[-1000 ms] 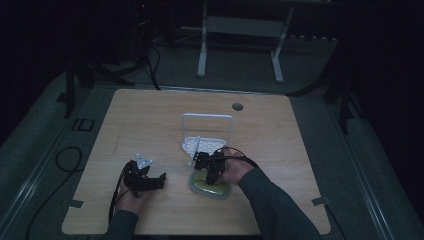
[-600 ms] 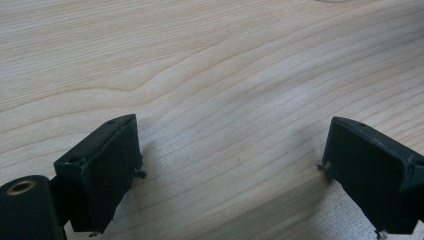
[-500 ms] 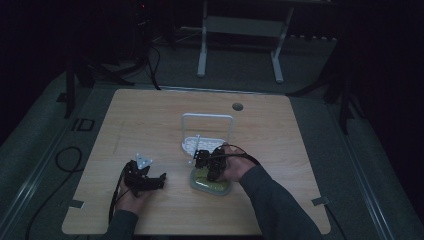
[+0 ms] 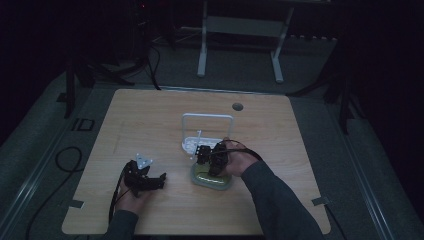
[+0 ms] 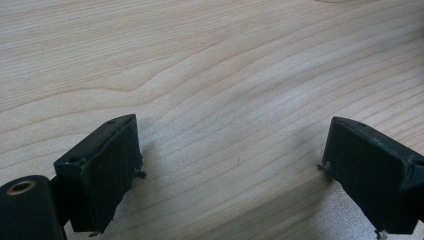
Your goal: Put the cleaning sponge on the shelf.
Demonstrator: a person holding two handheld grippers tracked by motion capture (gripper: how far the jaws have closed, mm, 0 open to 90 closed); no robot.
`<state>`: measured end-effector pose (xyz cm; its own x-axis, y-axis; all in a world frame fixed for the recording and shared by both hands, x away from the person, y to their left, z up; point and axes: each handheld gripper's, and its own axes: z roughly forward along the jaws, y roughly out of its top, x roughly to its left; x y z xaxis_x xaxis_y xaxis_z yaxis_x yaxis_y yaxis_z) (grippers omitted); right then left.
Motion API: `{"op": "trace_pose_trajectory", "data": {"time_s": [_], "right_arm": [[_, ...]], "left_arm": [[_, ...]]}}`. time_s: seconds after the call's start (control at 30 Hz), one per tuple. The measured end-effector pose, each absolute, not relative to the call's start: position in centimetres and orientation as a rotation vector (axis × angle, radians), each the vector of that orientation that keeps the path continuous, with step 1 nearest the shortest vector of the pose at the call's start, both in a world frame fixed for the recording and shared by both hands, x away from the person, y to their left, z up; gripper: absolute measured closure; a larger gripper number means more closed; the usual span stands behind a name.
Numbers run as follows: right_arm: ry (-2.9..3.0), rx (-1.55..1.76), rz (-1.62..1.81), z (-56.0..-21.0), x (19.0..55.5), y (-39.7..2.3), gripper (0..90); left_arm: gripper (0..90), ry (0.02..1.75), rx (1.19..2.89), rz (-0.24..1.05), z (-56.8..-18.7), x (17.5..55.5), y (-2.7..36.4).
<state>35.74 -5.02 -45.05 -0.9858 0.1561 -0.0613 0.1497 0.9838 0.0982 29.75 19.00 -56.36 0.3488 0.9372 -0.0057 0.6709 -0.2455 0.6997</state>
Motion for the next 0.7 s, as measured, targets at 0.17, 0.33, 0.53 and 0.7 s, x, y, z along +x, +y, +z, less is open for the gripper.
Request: {"op": "trace_pose_trajectory", "data": {"time_s": [0.17,0.33,0.53,0.7], "right_arm": [[3.044,0.223,0.153,-44.7,36.1,-5.1,71.8],[3.034,0.192,0.158,-44.5,36.4,-5.1,71.8],[3.029,0.161,0.163,-44.2,36.7,-5.1,71.9],[3.009,0.139,0.158,-44.0,37.2,-5.2,71.8]], "left_arm": [[8.5,1.397,2.003,0.563,-56.4,29.8,19.0],[8.5,1.396,2.003,0.563,-56.4,29.8,19.0],[8.5,1.395,2.003,0.564,-56.4,29.8,19.0],[8.5,1.394,2.003,0.564,-56.4,29.8,19.0]]}}
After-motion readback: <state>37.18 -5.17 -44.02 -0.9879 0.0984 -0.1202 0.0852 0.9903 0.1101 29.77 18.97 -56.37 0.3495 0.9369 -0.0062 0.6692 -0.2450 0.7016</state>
